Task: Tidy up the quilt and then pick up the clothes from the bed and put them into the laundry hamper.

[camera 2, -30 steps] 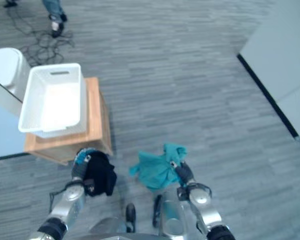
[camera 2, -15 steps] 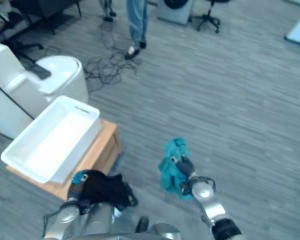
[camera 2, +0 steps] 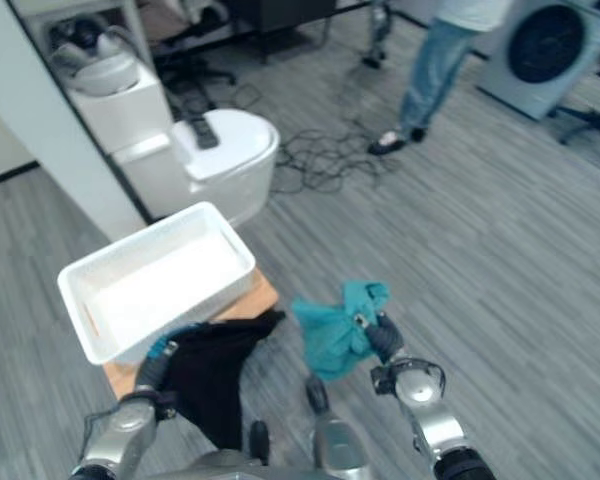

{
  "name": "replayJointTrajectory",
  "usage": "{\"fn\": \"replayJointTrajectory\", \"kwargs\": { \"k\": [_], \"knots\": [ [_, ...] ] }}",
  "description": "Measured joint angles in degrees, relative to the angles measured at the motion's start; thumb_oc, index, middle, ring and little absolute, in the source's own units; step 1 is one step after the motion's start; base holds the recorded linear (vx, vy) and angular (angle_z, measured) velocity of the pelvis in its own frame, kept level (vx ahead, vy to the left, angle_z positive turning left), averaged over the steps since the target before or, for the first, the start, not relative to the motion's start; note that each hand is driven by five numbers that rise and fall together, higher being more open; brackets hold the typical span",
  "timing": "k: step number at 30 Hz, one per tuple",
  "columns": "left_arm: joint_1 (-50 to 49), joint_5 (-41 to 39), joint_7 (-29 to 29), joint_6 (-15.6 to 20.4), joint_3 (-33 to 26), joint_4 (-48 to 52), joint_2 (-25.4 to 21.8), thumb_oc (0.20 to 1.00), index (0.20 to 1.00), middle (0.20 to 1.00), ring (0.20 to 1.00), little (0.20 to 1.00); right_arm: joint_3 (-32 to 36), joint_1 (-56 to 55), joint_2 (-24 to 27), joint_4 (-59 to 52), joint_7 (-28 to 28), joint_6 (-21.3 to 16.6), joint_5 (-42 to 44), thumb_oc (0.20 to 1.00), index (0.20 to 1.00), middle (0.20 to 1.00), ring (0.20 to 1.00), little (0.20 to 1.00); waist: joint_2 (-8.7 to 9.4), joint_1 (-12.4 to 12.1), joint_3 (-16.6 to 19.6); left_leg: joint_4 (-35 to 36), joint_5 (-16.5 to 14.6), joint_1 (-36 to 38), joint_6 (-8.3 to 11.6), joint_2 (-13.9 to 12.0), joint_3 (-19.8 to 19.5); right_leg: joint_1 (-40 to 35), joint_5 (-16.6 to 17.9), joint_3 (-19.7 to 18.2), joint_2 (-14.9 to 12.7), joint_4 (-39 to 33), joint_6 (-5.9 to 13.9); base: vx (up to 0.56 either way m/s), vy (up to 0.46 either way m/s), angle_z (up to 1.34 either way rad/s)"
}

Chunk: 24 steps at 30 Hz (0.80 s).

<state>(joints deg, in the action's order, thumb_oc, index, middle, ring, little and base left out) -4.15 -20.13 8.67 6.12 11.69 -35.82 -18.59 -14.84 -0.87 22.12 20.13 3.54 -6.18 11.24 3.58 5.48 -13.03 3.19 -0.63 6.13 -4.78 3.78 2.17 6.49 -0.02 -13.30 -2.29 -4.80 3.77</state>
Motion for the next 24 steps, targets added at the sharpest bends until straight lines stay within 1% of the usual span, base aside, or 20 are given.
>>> {"fn": "replayJointTrajectory", "kwargs": {
  "k": [1, 2, 3, 4, 7, 8, 9, 10, 11, 12, 13, 14, 16, 17, 18, 20, 21, 22, 23, 24],
  "knots": [
    [-1.68, 0.02, -0.31, -0.46, -0.43, -0.1, -1.2, 0.2, 0.2, 0.2, 0.2, 0.2, 0.06, -0.42, -0.66, -0.48, -0.02, 0.0, -0.02, 0.2, 0.2, 0.2, 0.2, 0.2, 2.44, -0.29, 0.16, 0.93, -1.11, 2.55, 1.52, 0.85, -1.67, -1.86, 6.93, 2.61, -1.53, 0.05, -1.3, 0.12, -0.222, 0.64],
    [-2.59, 0.04, -0.59, -0.49, -0.62, 0.02, -1.12, 0.2, 0.2, 0.2, 0.2, 0.2, 0.43, -0.48, -0.64, -0.81, -0.03, 0.08, -0.12, 0.2, 0.2, 0.2, 0.2, 0.2, 2.23, -0.23, 0.32, 0.57, -2.96, 2.84, 2.1, -0.07, -2.87, -2.78, 8.88, 4.55, -1.3, 0.02, -0.72, 0.11, -0.168, 0.87],
    [-3.2, 0.07, -1.15, -0.52, -0.41, 1.14, -0.92, 0.2, 0.2, 0.2, 0.2, 0.2, 1.48, -0.4, -0.19, -2.4, 0.02, 0.06, -0.19, 0.2, 0.2, 0.2, 0.2, 0.2, 1.59, 0.29, 0.62, -0.47, -3.7, 1.95, 3.31, -2.23, -1.06, -2.89, 8.91, 6.75, -0.4, -0.25, -0.66, 0.1, -0.167, 0.79],
    [-3.77, 0.09, -1.62, -0.51, -0.23, 2.7, -0.57, 0.2, 0.2, 0.2, 0.2, 0.2, 1.68, 0.19, 1.15, -3.92, -0.03, 0.07, -0.62, 0.2, 0.2, 0.2, 0.2, 0.2, 0.83, 0.51, 0.52, 0.52, -3.04, 2.09, 4.33, -3.87, 0.34, -2.66, 9.94, 7.29, 0.55, -0.23, -0.35, 0.07, -0.136, 0.71],
    [-4.56, 0.14, -2.0, -0.59, -0.4, 4.83, 1.0, 0.2, 0.2, 0.2, 0.2, 0.2, 1.76, 2.35, 3.69, -6.57, -0.61, 0.9, -2.34, 0.2, 0.2, 0.2, 0.2, 0.2, 0.06, 0.31, 0.29, 1.78, -2.35, 2.07, 5.47, -5.51, 0.85, -2.96, 11.15, 7.41, 1.84, 0.03, -1.76, -0.02, -0.084, 0.17],
    [-4.15, 0.13, -2.3, -0.61, -0.26, 5.45, 1.28, 0.2, 0.2, 0.2, 0.2, 0.2, 2.34, 4.97, 4.28, -8.12, -0.72, 0.99, -2.34, 0.2, 0.2, 0.2, 0.2, 0.2, 0.72, -0.03, -0.76, 1.49, -2.33, 1.82, 5.63, -6.07, 3.16, -4.12, 11.0, 7.9, 1.45, 0.02, -2.31, -0.11, -0.028, 0.34],
    [-3.8, 0.11, -2.4, -0.65, -0.25, 5.81, 1.2, 0.2, 0.2, 0.2, 0.2, 0.2, 2.77, 5.84, 4.74, -9.86, -0.68, 1.0, -2.34, 0.2, 0.2, 0.2, 0.2, 0.2, 0.79, 0.63, -1.41, -0.24, -2.45, 0.21, 6.67, -7.71, 6.49, -5.22, 10.49, 10.53, 0.65, 0.03, -3.03, -0.09, 0.033, 0.96],
    [-1.96, -0.01, -2.53, -1.08, -0.21, 6.86, 0.98, 0.2, 0.2, 0.2, 0.2, 0.2, 2.73, 6.58, 6.69, -13.05, -0.7, 0.98, -2.39, 0.2, 0.2, 0.2, 0.2, 0.2, 1.38, 2.25, -1.99, -4.64, -2.27, -3.15, 7.82, -12.35, 16.96, -6.69, 8.63, 13.25, -0.37, -0.31, -3.67, -0.05, 0.039, 0.86],
    [-1.71, -0.02, -2.68, -1.08, -0.27, 8.04, 0.92, 0.2, 0.2, 0.2, 0.2, 0.2, 2.83, 8.56, 7.04, -13.68, -0.7, 0.92, -2.39, 0.2, 0.2, 0.2, 0.2, 0.2, 0.88, 1.93, -2.13, -4.47, -0.89, -3.8, 8.92, -15.26, 19.44, -7.08, 8.11, 13.41, -0.54, -0.33, -3.36, 0.05, 0.178, 0.61],
    [-1.68, -0.02, -2.88, -1.21, -0.3, 8.1, 0.89, 0.2, 0.2, 0.2, 0.2, 0.2, 3.05, 9.27, 7.18, -14.3, -0.67, 1.04, -2.39, 0.2, 0.2, 0.2, 0.2, 0.2, 0.65, 2.04, -2.15, -4.33, -0.07, -3.91, 9.65, -15.33, 20.04, -7.18, 7.84, 13.61, -0.97, -0.33, -3.0, 0.1, 0.299, 0.02],
    [-1.86, -0.02, -3.98, -1.47, -0.4, 8.95, 0.37, 0.2, 0.2, 0.2, 0.2, 0.2, 3.34, 10.41, 8.06, -16.93, -0.71, 1.94, -2.54, 0.2, 0.2, 0.2, 0.2, 0.2, 0.54, 2.23, -2.46, -4.15, 1.84, -3.76, 10.11, -14.72, 22.93, -7.76, 7.6, 15.02, -2.39, -0.22, -2.39, 0.1, 0.288, 0.34],
    [-2.1, -0.01, -4.96, -1.98, -0.37, 9.01, 0.08, 0.2, 0.2, 0.2, 0.2, 0.2, 4.54, 10.59, 8.8, -18.69, -0.73, 2.16, -3.23, 0.2, 0.2, 0.2, 0.2, 0.2, 0.71, 2.76, -2.37, -3.65, 2.73, -3.65, 9.26, -13.12, 21.13, -8.82, 7.43, 16.79, -3.88, 0.05, -1.84, 0.06, 0.209, 0.56],
    [-3.22, 0.0, -6.53, -2.45, -0.25, 11.46, -1.21, 0.2, 0.2, 0.2, 0.2, 0.2, 7.48, 12.31, 9.07, -19.62, -0.25, 2.11, -4.51, 0.2, 0.2, 0.2, 0.2, 0.2, 1.8, 2.83, -1.05, -0.25, 3.32, -1.97, 7.83, -9.79, 19.33, -9.5, 7.35, 17.83, -6.27, 1.38, -0.19, 0.0, 0.169, 0.59],
    [-3.55, 0.0, -6.7, -2.55, -0.18, 11.95, -1.74, 0.2, 0.2, 0.2, 0.2, 0.2, 7.31, 13.63, 9.17, -19.56, -0.13, 2.25, -4.56, 0.2, 0.2, 0.2, 0.2, 0.2, 1.76, 2.65, -1.2, 1.14, 3.75, -1.31, 7.22, -9.29, 19.1, -8.54, 8.39, 18.05, -6.61, 3.09, 1.54, -0.02, 0.148, 0.29],
    [-3.44, 0.0, -7.14, -2.99, -0.17, 12.45, -3.1, 0.2, 0.2, 0.2, 0.2, 0.2, 6.06, 17.56, 9.31, -19.69, -0.07, 2.28, -4.65, 0.2, 0.2, 0.2, 0.2, 0.2, 0.67, 2.49, -1.82, 1.94, 4.73, -1.25, 6.16, -9.92, 19.36, -4.91, 8.69, 17.47, -6.51, 8.71, 2.9, 0.02, 0.062, 0.18],
    [-3.22, 0.0, -7.51, -3.22, -0.37, 12.53, -4.81, 0.2, 0.2, 0.2, 0.2, 0.2, 5.0, 19.34, 9.31, -20.45, -0.11, 2.19, -4.98, 0.2, 0.2, 0.2, 0.2, 0.2, 1.35, 1.81, -1.57, 1.91, 4.51, -1.38, 5.12, -9.24, 18.11, -4.44, 8.81, 15.87, -6.66, 9.44, 3.61, 0.06, 0.092, 0.31],
    [-3.1, 0.0, -7.54, -3.58, -0.25, 12.52, -5.78, 0.2, 0.2, 0.2, 0.2, 0.2, 4.23, 20.89, 9.3, -20.81, -0.08, 2.2, -5.71, 0.2, 0.2, 0.2, 0.2, 0.2, 1.33, 1.85, -1.67, 1.7, 4.41, -1.37, 4.53, -8.94, 17.53, -4.53, 8.24, 14.99, -6.99, 9.22, 3.03, 0.05, 0.07, 0.38],
    [-2.48, -0.02, -7.5, -3.56, -0.25, 12.11, -6.67, 0.2, 0.2, 0.2, 0.2, 0.2, 1.31, 23.89, 9.5, -21.05, 0.86, 2.19, -6.21, 0.2, 0.2, 0.2, 0.2, 0.2, 1.07, 2.2, -1.94, 1.63, 4.66, -1.57, 4.74, -9.05, 15.63, -5.95, 7.52, 10.6, -5.34, 2.44, 1.98, 0.08, 0.01, 0.48],
    [-1.22, -0.02, -7.68, -3.57, 0.21, 12.2, -7.26, 0.2, 0.2, 0.2, 0.2, 0.2, 0.82, 24.79, 9.72, -21.94, 0.94, 2.18, -6.23, 0.2, 0.2, 0.2, 0.2, 0.2, 1.53, 2.13, -1.87, 1.6, 5.09, -1.75, 4.8, -8.62, 15.03, -6.21, 7.97, 9.25, -5.22, -0.46, 2.03, 0.07, -0.06, 0.56],
    [-0.94, -0.02, -7.9, -3.53, 0.42, 12.35, -7.63, 0.2, 0.2, 0.2, 0.2, 0.2, 0.55, 25.06, 9.68, -22.31, 1.25, 2.31, -6.39, 0.2, 0.2, 0.2, 0.2, 0.2, 2.26, 1.67, -1.42, 1.62, 5.09, -1.67, 4.8, -8.14, 14.2, -6.84, 8.74, 9.41, -5.6, -0.47, 2.4, 0.09, -0.088, 0.68]
  ]
}}
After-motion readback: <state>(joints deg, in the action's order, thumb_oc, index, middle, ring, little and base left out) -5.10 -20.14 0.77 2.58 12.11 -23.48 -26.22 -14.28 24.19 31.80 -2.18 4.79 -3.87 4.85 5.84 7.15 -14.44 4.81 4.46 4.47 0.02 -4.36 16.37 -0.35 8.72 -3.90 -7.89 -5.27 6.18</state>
